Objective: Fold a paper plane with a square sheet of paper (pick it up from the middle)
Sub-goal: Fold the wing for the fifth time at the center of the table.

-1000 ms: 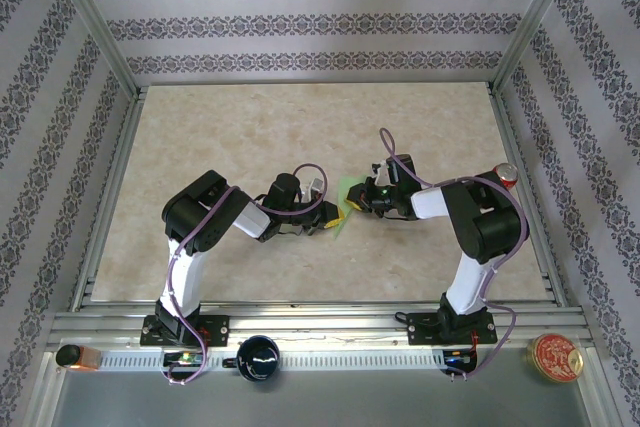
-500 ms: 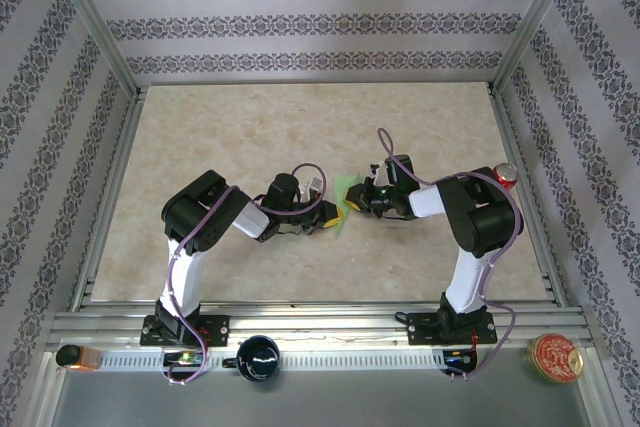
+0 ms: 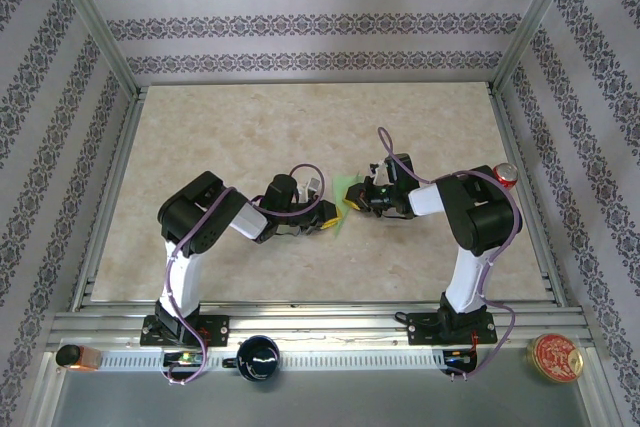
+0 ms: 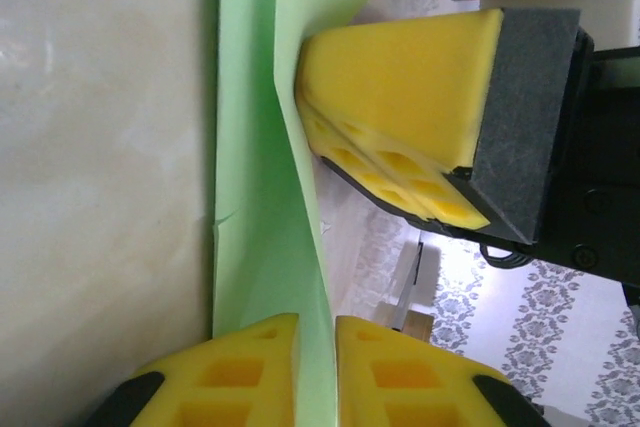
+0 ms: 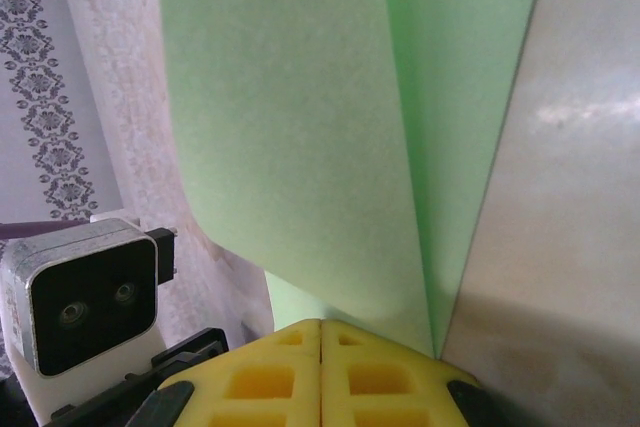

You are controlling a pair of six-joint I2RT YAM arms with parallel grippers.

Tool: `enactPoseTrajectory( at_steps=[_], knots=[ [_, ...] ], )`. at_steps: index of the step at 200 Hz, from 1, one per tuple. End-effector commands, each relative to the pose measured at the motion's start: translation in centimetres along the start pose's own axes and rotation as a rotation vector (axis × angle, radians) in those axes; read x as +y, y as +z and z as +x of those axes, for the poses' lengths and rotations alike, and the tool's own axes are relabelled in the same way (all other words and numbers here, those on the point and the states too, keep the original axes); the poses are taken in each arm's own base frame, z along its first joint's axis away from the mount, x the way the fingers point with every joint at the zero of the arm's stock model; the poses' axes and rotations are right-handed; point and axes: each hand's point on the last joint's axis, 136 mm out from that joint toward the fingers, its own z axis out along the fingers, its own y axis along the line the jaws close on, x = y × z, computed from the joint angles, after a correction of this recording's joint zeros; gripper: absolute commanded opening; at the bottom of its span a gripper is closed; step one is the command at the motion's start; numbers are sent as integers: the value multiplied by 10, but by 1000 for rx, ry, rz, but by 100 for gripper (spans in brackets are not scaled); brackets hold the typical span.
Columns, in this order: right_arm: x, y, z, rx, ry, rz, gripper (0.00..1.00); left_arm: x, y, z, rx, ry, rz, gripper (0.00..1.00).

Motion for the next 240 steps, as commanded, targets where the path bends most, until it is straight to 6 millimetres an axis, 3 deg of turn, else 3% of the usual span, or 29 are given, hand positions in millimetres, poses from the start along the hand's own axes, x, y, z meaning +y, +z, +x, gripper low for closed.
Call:
enactPoseTrajectory(
  at_steps=[1,51,124,187,240],
  knots=[
    [-26,9,3,-3,36,81,9,33,-9,12,44,-54,-118,19],
    [-25,9,4,0,36,79,9,37,-9,20,81,-45,-158,19],
    [-25,8,5,-1,37,85,9,41,-10,33,139,-46,-189,4],
    [-27,8,6,1,40,94,9,51,-18,47,175,-25,-260,15],
    [-28,9,6,2,43,99,9,51,-18,51,200,-21,-270,14]
  ],
)
